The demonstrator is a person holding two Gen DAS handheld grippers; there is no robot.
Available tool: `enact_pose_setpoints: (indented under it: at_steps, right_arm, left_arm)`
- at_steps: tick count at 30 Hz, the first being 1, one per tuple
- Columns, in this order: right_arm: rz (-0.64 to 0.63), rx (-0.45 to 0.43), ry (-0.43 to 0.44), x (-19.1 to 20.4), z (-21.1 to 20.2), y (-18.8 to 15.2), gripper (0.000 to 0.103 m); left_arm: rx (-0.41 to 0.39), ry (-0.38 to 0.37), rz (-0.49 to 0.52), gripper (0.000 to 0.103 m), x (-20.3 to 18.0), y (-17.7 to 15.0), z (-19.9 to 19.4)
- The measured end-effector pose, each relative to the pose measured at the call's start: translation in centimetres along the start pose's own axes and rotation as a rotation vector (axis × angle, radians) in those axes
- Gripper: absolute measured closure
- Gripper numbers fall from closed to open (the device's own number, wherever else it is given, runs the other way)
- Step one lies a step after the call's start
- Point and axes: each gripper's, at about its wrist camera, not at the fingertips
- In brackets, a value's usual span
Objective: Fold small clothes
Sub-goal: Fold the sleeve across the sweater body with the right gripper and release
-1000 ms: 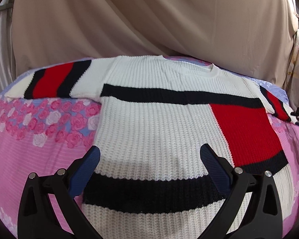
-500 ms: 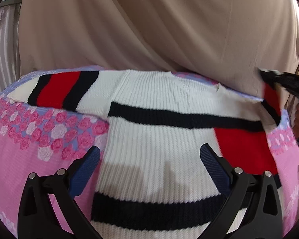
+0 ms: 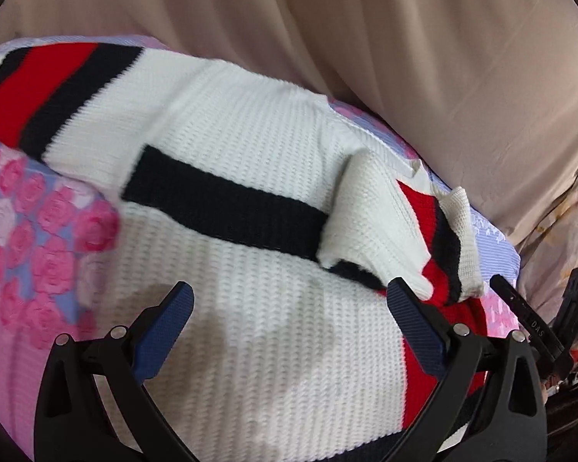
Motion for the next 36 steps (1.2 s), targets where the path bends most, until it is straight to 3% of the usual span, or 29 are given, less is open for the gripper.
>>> enact_pose_setpoints:
  at_steps: [3, 5, 8, 10, 12, 14, 15, 16, 18, 19, 21, 22, 24, 27, 31, 34, 35, 36]
  right_arm:
    - [0.061, 0.007, 0.022, -1.6, -0.6, -0.8, 0.044]
    - [0.015, 0.011, 0.004, 0.1, 0.1, -1.1, 0.044]
    - [-0.084, 0.019, 0.040, 4.0, 1.6, -0.8, 0.044]
    - [-0.147, 0.041, 0.091, 6.9, 3.3, 0.2, 0.044]
    - [-0.147, 0.147, 0.183, 9.3, 6.7, 0.7, 0.043]
    - [-0.119, 0.235, 0.210, 11.0, 9.7, 1.2, 0.047]
    - [-0.122, 0.256, 0.207, 12.2, 10.7, 1.5, 0.073]
    - [-0.123, 0.270, 0.236, 13.7, 11.3, 2.1, 0.091]
    - [-0.117, 0.229, 0.341, 16.8, 11.2, 3.9, 0.091]
    - [-0.127, 0.204, 0.439, 18.9, 10.8, 4.9, 0.090]
    - [-0.179, 0.193, 0.596, 22.2, 9.9, 5.9, 0.082]
    - [-0.225, 0.163, 0.586, 23.5, 9.2, 6.2, 0.065]
    - [-0.293, 0.062, 0.441, 23.9, 7.1, 6.1, 0.050]
    - [-0.267, -0.037, 0.204, 18.6, 4.0, 5.2, 0.041]
    - [-0.111, -0.031, -0.046, 8.3, 2.2, 3.9, 0.033]
    - [0.017, 0.007, -0.149, 2.3, 2.1, 3.0, 0.031]
    - [0.047, 0.028, -0.146, 1.2, 2.6, 2.7, 0.030]
    - [0.069, 0.057, -0.131, 0.5, 3.4, 2.6, 0.029]
  left_arm:
    - [0.012, 0.036, 0.143, 0.005, -3.6, -1.0, 1.2]
    - [-0.017, 0.130, 0.301, 0.005, -6.3, -2.0, 1.7]
    - [-0.089, 0.235, 0.417, 0.005, -8.1, -3.6, 1.1]
    - [-0.117, 0.264, 0.413, 0.005, -7.7, -4.2, 0.3]
    - [-0.123, 0.268, 0.378, 0.005, -6.6, -4.2, -0.6]
    - [-0.130, 0.271, 0.343, 0.005, -5.0, -4.1, -1.7]
    - [-0.138, 0.278, 0.334, 0.005, -4.5, -4.0, -1.8]
    - [-0.145, 0.289, 0.328, 0.005, -3.9, -3.7, -2.1]
    - [-0.145, 0.307, 0.325, 0.005, -3.5, -3.2, -2.0]
    - [-0.138, 0.316, 0.323, 0.005, -3.4, -2.8, -1.7]
    - [-0.120, 0.300, 0.307, 0.005, -3.1, -2.3, -1.2]
    - [-0.111, 0.294, 0.295, 0.005, -2.8, -2.1, -1.1]
    - [-0.096, 0.285, 0.270, 0.005, -2.4, -1.6, -0.5]
    - [-0.091, 0.282, 0.222, 0.005, -1.3, -0.4, 0.1]
    - [-0.097, 0.285, 0.136, 0.005, 0.9, 2.1, 1.5]
    - [-0.123, 0.287, 0.075, 0.006, 1.6, 3.9, 2.6]
    - [-0.128, 0.284, 0.071, 0.006, 1.5, 4.5, 2.9]
    - [-0.128, 0.283, 0.074, 0.012, 1.3, 4.8, 3.3]
Point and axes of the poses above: each gripper's, at about its wrist camera, not at the fingertips, and z roughly the way its jaws point, x to its left, y to its top, and after that the axes turned 4 degrees about y, right-handed
